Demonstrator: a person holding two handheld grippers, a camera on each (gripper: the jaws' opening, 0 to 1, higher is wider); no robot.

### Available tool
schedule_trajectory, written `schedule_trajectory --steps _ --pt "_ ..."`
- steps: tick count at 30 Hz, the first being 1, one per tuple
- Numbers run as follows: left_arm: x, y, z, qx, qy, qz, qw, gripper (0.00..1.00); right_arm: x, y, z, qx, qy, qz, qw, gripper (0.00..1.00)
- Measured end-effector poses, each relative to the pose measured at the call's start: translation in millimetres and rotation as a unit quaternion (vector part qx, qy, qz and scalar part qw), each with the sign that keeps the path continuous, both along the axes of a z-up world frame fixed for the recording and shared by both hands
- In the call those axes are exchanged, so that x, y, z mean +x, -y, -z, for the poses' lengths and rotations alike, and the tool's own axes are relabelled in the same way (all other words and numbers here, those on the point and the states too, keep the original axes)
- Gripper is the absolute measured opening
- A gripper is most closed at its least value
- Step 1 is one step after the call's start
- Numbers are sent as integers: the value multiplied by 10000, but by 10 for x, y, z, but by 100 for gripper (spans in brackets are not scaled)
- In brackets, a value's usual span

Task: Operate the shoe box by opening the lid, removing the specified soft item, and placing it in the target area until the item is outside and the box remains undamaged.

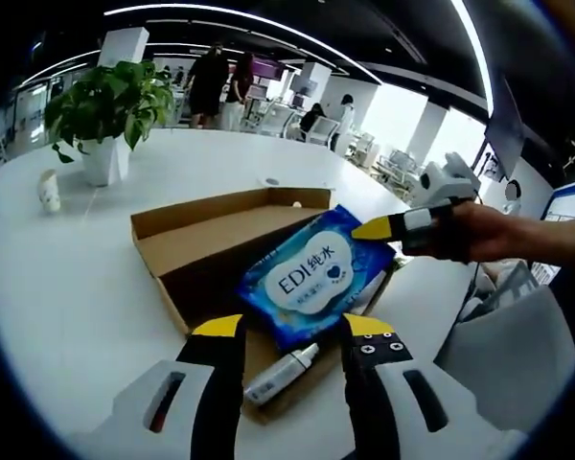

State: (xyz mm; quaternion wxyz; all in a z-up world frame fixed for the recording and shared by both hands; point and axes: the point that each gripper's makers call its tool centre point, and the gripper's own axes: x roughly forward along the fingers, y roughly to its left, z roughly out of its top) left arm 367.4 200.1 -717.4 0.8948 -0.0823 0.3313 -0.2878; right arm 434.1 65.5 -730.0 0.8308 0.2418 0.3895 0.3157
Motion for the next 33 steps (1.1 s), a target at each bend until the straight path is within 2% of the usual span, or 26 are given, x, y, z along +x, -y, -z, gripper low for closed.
schedule_trajectory --steps 4,8,16,27,33 --pt "39 20 26 23 -31 27 10000 39 1 25 -4 8 -4 43 10000 0" --pt "88 19 67 31 -102 18 9999 39 -121 10 -74 14 8 68 10000 0" --pt "187 66 161 12 -309 -58 9995 38 -222 77 -162 19 -37 195 9998 0" --pt "364 274 360 36 -661 2 9978 38 -147 231 -121 11 -119 331 9994 0" --pt "456 338 476 198 -755 57 9969 39 -114 266 -75 56 -167 391 9991 0"
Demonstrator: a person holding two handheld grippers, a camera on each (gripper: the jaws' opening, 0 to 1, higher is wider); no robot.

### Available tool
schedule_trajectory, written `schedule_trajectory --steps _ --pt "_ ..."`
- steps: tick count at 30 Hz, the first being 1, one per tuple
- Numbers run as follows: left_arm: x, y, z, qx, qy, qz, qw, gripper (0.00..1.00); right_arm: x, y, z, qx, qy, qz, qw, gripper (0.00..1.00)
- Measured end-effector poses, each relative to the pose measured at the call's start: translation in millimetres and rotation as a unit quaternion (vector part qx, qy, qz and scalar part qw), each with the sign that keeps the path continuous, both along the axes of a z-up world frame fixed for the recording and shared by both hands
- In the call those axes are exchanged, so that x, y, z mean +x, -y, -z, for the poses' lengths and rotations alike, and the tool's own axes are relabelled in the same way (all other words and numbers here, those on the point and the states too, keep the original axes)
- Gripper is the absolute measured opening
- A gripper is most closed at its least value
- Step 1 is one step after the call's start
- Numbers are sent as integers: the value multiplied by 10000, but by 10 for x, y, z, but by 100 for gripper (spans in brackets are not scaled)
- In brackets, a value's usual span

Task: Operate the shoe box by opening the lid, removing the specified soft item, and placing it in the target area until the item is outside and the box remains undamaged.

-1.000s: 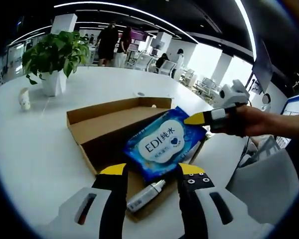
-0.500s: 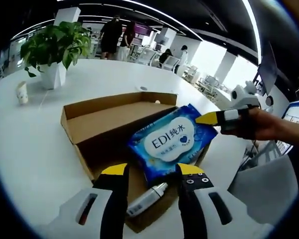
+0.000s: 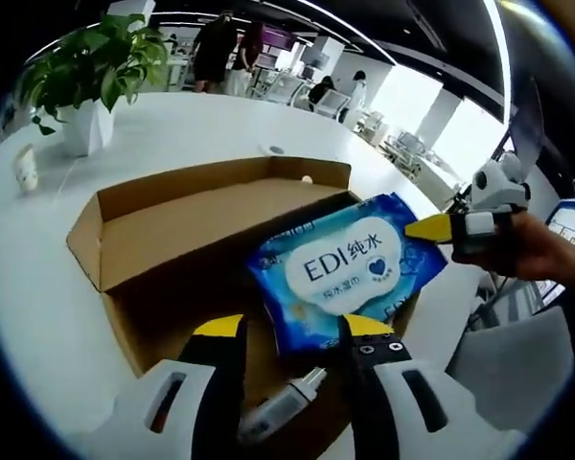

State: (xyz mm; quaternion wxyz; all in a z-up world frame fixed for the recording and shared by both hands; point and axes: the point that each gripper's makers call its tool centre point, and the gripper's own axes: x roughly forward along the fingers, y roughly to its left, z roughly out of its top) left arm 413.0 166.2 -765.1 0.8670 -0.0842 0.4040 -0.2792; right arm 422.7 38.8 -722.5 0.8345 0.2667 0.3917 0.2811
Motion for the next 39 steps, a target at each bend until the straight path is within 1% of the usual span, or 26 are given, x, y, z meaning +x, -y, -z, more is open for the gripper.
schedule_trajectory --steps 3,8,11,12,13,14,16,18,19,21,22,25,26,27,28,31,32,35,37,39 --pt "13 8 65 64 -97 60 9999 39 -14 5 3 19 -24 23 10000 0" --pt "38 14 149 66 -237 88 9997 37 -42 18 10 50 -54 57 10000 0" --pt "42 41 201 67 -280 143 9995 39 -55 29 20 68 -70 95 9999 0" --pt "41 51 222 38 -316 161 9994 39 -61 33 25 77 -74 108 9999 0" --pt "26 70 247 -27 -417 157 9990 39 -64 36 27 87 -80 120 9999 0" --pt "24 81 257 -49 -430 166 9989 39 -61 43 40 89 -90 137 9998 0" --pt "13 88 312 -15 -515 180 9985 38 -53 52 57 105 -105 154 9998 0" --pt "-1 108 344 -69 -568 192 9982 36 -48 58 67 102 -107 162 9998 0" --pt "-14 133 351 -190 -654 149 9976 34 -33 63 78 116 -113 171 9997 0" --pt "-8 152 352 -288 -671 101 9973 30 -27 67 91 120 -120 182 9997 0" --pt "-4 157 360 -296 -678 82 9972 28 -23 69 98 123 -122 186 9997 0" --pt "9 164 400 -309 -751 6 9967 27 1 78 123 162 -136 195 9996 0" --pt "5 192 387 -416 -797 -8 9959 25 3 80 126 168 -136 199 9996 0" --pt "2 210 374 -461 -794 5 9958 22 3 81 128 178 -133 203 9995 0" --pt "0 208 374 -363 -754 -1 9965 22 3 86 131 181 -125 207 9995 0" --pt "26 207 356 -225 -637 -17 9977 13 9 98 145 197 -134 226 9995 0" --pt "6 217 334 -194 -618 -36 9979 11 11 101 151 187 -141 229 9995 0" --pt "-11 213 282 -58 -530 -178 9984 3 7 103 150 182 -135 232 9995 0" --pt "-16 211 244 -88 -536 -266 9982 0 -1 109 152 175 -130 239 9995 0" --pt "-31 217 207 -58 -477 -268 9985 0 -2 129 164 161 -132 269 9994 0"
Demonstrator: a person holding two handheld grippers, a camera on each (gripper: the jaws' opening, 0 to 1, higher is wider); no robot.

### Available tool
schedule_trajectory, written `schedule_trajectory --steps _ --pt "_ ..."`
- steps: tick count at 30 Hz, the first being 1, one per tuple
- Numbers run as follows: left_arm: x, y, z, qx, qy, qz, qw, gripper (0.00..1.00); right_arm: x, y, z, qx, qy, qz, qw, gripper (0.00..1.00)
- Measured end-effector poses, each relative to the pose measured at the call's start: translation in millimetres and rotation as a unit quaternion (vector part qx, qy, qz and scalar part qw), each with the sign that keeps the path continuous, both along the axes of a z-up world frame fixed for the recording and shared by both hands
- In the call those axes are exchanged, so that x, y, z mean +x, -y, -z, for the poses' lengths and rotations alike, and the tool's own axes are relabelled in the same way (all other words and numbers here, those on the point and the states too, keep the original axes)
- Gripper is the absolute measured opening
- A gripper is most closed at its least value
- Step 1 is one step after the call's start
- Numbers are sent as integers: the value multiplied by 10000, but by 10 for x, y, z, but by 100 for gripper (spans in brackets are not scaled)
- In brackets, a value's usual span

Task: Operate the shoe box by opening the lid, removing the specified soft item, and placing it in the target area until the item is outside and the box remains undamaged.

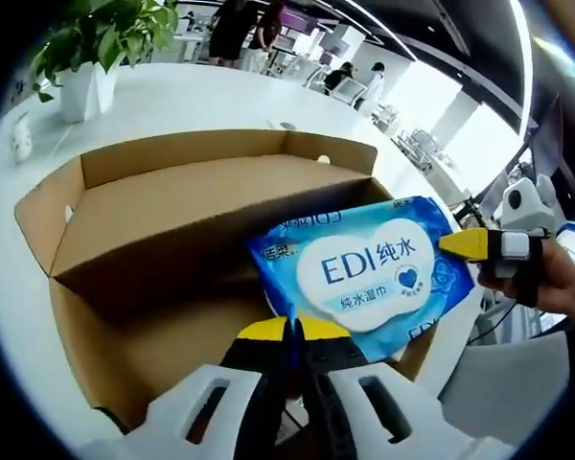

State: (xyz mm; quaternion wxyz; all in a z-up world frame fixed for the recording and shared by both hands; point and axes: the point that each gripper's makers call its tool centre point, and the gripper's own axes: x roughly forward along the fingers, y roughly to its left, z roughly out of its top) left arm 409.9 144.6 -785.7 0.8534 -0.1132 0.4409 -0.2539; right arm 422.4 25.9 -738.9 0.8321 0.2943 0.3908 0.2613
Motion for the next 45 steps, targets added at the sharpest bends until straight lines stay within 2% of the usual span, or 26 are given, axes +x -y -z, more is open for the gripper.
schedule_trajectory --steps 13,25,33,45 --pt "-10 -48 -289 35 381 -49 9993 0 1 40 -75 114 55 126 9998 0" --pt "21 -61 -553 23 699 -71 9975 0 -44 77 -221 256 186 200 9993 0" --pt "75 35 -684 6 864 -24 9963 0 -66 177 -299 311 249 303 9987 0" --pt "115 332 -763 -66 958 167 9952 0 -178 460 -369 274 281 478 9981 0"
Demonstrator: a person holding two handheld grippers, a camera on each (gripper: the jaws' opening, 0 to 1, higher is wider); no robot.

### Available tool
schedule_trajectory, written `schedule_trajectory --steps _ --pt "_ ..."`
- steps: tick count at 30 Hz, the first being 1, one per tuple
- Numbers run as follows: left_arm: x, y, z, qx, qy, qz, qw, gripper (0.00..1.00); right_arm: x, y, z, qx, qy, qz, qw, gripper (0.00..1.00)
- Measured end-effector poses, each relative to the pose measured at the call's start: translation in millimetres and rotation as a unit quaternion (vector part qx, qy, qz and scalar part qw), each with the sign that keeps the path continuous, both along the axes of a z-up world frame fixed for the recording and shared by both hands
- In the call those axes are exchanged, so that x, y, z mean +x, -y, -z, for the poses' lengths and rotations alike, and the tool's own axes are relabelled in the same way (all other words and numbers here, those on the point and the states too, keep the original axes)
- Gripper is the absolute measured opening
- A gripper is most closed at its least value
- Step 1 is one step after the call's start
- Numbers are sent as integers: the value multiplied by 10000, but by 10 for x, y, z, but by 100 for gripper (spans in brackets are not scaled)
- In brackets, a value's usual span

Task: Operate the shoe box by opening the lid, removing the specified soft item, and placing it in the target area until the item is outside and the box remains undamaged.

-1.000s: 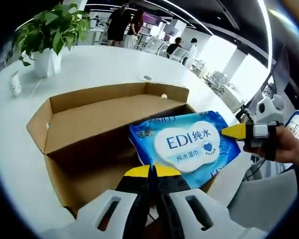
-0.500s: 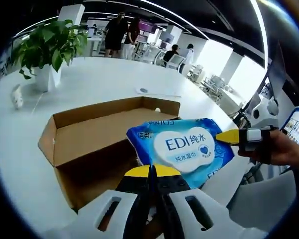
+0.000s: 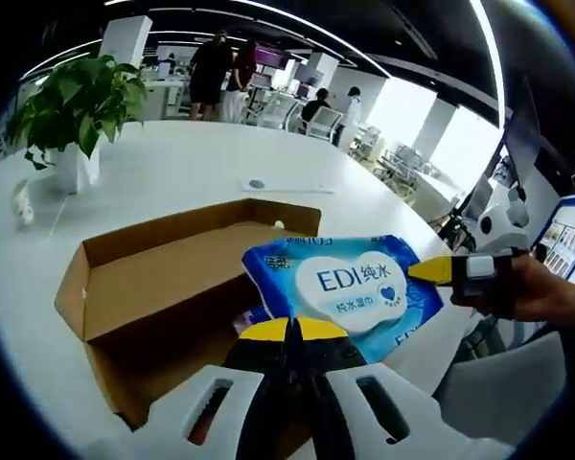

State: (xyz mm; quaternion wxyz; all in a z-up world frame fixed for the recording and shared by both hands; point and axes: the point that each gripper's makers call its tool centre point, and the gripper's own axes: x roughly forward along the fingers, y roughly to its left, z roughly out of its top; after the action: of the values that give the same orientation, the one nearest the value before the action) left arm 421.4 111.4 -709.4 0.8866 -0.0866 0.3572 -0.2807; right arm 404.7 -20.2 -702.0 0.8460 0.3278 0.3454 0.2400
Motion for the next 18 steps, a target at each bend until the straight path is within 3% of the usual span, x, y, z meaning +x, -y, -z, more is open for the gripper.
schedule_trajectory --steps 18 --pt "23 660 -42 -75 18 456 9989 0 -20 655 81 -112 -58 396 9991 0"
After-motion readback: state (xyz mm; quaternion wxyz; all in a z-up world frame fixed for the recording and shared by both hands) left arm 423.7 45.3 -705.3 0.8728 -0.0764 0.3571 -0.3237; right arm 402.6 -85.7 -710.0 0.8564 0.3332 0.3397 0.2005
